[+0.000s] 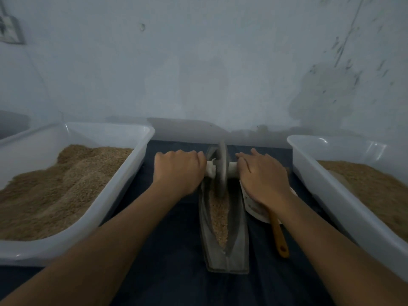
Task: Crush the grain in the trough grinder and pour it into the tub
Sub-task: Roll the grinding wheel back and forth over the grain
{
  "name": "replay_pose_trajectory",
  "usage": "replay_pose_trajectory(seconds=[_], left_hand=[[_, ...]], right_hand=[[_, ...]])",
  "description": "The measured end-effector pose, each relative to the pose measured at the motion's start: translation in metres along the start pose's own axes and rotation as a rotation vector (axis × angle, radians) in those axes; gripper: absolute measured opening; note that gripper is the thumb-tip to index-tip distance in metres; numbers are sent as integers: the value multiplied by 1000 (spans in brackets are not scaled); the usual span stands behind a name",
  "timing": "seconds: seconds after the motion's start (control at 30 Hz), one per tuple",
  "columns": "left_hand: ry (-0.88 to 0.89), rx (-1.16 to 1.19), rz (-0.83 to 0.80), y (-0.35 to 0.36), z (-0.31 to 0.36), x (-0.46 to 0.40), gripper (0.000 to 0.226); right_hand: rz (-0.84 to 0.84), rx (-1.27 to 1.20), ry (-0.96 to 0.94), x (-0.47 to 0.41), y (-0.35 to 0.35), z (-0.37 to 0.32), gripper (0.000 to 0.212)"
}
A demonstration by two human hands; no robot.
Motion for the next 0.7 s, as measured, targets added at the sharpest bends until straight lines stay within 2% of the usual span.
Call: replay_pose_trajectory(seconds=[0.03, 0.13, 0.17, 0.3, 0.43, 0.57, 0.63, 0.7], left_hand=[[-3, 11, 42, -3, 0, 13, 15], [-10, 169, 133, -13, -5, 62, 49], [-16, 251, 173, -18, -9, 78, 54], [9, 346, 261, -26, -12, 104, 55], [-33, 296, 128, -13, -10, 65, 53], [-1, 13, 12, 5, -3, 5, 19], [0, 44, -110, 12, -3, -18, 16], [1, 71, -131, 12, -1, -23, 17]], right_hand=[[14, 3, -21, 14, -2, -3, 56], [60, 10, -142, 67, -14, -17, 60], [72, 15, -180, 83, -20, -20, 58], [126, 23, -256, 111, -32, -23, 53], [78, 76, -186, 68, -17, -23, 56], [-7, 20, -12, -1, 0, -4, 56], [-13, 12, 56, -18, 3, -1, 58], [-12, 26, 90, -17, 4, -2, 61]])
Point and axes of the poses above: each hand's wrist, its own x-axis away from the middle knuckle, its own y-axis out of the palm, z = x × y, the point moved 4 cm from there along -x, towards the middle knuckle, and after that the axes turned 14 degrees about -x, right-handed, at the moved point
